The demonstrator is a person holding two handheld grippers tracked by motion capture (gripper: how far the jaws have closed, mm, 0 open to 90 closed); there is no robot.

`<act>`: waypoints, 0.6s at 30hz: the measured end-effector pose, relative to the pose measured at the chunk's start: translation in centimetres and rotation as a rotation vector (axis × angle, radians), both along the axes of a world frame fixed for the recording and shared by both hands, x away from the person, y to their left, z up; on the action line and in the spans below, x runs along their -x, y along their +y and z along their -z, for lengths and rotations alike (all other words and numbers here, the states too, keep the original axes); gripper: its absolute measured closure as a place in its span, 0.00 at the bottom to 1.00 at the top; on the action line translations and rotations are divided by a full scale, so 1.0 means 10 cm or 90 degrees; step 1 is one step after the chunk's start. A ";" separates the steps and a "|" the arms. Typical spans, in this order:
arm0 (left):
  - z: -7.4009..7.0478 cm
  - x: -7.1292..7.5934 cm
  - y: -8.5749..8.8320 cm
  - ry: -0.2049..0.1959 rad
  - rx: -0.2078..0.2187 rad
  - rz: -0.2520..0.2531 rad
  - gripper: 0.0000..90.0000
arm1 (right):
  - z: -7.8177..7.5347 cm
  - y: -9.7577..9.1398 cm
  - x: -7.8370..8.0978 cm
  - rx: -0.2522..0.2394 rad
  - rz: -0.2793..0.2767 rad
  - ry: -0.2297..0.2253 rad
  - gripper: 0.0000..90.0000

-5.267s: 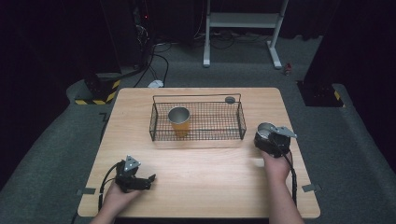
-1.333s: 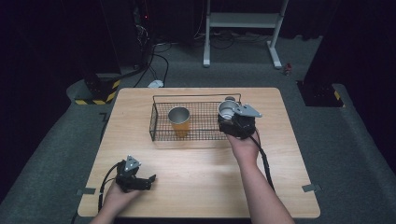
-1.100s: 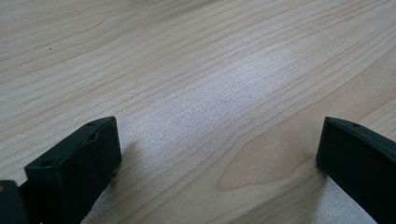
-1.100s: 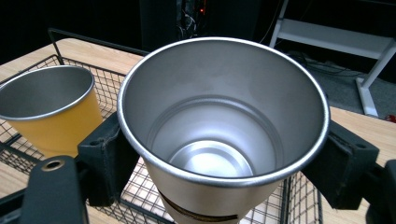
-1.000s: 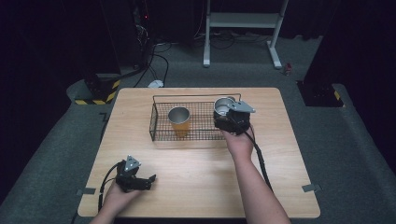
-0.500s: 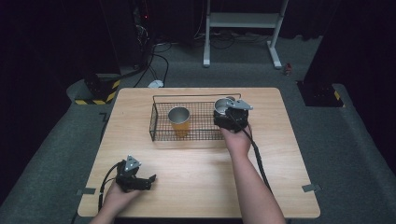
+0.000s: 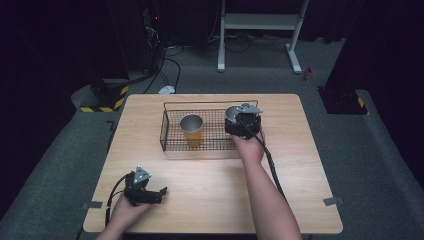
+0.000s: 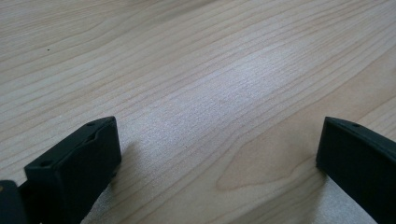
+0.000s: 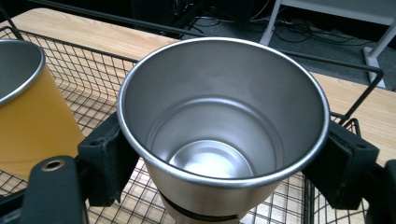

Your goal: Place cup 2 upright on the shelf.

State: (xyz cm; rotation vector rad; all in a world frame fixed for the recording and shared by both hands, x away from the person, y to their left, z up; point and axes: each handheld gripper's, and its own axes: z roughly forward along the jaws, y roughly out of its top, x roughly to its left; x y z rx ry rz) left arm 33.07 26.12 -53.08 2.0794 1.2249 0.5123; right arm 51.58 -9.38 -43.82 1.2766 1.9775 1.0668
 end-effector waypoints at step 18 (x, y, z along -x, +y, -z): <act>0.00 0.00 0.00 0.000 0.000 0.002 0.00 | 0.21 0.02 -0.10 0.017 0.008 0.073 0.21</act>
